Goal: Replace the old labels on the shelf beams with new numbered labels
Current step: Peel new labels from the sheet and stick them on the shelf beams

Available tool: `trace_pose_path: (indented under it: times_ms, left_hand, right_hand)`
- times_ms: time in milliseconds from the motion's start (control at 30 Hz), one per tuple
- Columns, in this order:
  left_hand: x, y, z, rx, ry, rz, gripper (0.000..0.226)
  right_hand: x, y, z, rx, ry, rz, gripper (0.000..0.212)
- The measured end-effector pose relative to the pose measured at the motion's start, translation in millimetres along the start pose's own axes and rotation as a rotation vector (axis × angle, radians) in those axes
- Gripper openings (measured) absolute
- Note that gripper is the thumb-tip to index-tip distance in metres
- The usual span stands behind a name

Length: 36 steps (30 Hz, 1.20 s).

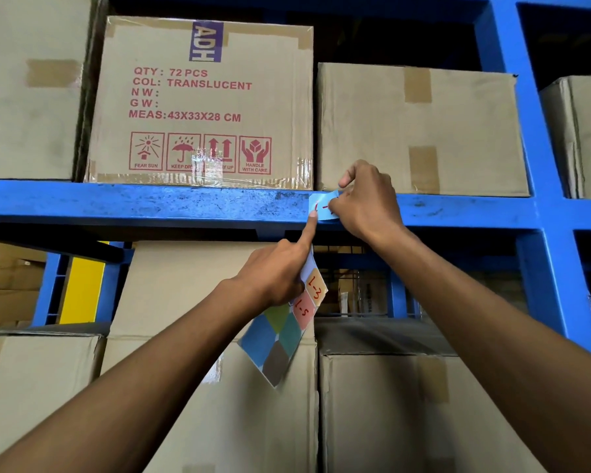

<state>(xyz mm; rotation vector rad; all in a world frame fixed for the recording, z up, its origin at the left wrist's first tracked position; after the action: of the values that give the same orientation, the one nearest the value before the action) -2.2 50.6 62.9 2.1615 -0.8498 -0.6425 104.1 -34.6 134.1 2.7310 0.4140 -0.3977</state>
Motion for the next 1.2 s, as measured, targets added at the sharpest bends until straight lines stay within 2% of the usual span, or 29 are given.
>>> trace_pose_path:
  times_ms: [67, 233, 467, 1200]
  left_hand:
    - [1.6, 0.6, -0.6, 0.002, -0.008, -0.004, 0.108]
    - [2.2, 0.2, 1.2, 0.002, -0.017, 0.012, 0.108]
    - [1.7, -2.1, 0.3, -0.012, -0.023, 0.018, 0.109]
    - [3.9, -0.5, 3.2, -0.014, -0.009, 0.0, 0.112]
  right_hand:
    - [-2.9, -0.1, 0.1, -0.01, 0.035, 0.086, 0.022]
    - [-7.4, 0.7, -2.1, -0.012, 0.067, 0.178, 0.008]
    - [1.1, 9.8, -11.7, -0.026, 0.008, 0.076, 0.006]
    - [7.3, 8.2, -16.8, -0.092, 0.057, 0.097, 0.006]
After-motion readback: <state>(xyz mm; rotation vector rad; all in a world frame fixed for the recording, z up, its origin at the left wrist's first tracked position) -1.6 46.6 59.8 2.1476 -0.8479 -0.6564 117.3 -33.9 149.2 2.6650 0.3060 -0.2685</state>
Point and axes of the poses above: each hand's wrist, its own z-axis away from the middle knuckle, its own y-axis out of the back of the hand, x = y × z, the point moved 5 cm from there along -z, towards the middle knuckle, and after that the axes turned 11 degrees about -x, right-handed, at the moved point
